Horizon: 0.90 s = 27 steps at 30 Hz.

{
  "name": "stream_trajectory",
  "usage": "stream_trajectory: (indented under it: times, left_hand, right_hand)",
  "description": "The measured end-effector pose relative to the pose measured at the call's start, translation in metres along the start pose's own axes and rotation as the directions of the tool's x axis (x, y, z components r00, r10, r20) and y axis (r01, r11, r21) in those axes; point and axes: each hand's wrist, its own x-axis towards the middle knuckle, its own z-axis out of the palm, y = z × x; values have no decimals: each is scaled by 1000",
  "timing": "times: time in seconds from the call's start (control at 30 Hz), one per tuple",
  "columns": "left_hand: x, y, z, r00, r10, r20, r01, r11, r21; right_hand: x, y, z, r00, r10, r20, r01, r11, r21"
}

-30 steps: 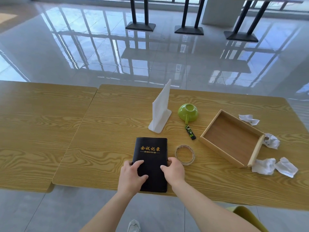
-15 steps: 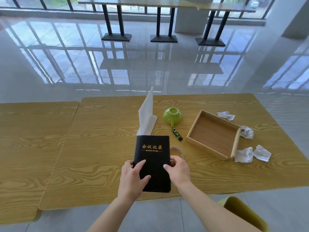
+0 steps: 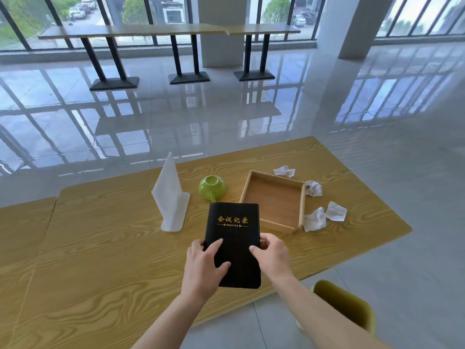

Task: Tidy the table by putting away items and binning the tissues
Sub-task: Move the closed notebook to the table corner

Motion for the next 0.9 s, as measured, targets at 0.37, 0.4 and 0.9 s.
stream_trajectory:
  times: [0.37, 0.4, 0.9]
  left_hand:
    - [52, 109, 74, 998, 57, 27, -58, 998, 24]
    - [57, 117, 79, 998, 60, 30, -61, 998, 20]
    - [157, 179, 115, 956, 253, 148, -254, 967, -11]
  right_hand:
    - [72, 45, -113, 998, 33, -57, -33, 999, 7]
    - [78, 48, -121, 998, 31, -62, -31, 1000, -3]
    - [154, 51, -182, 967, 147, -209, -136, 988, 67]
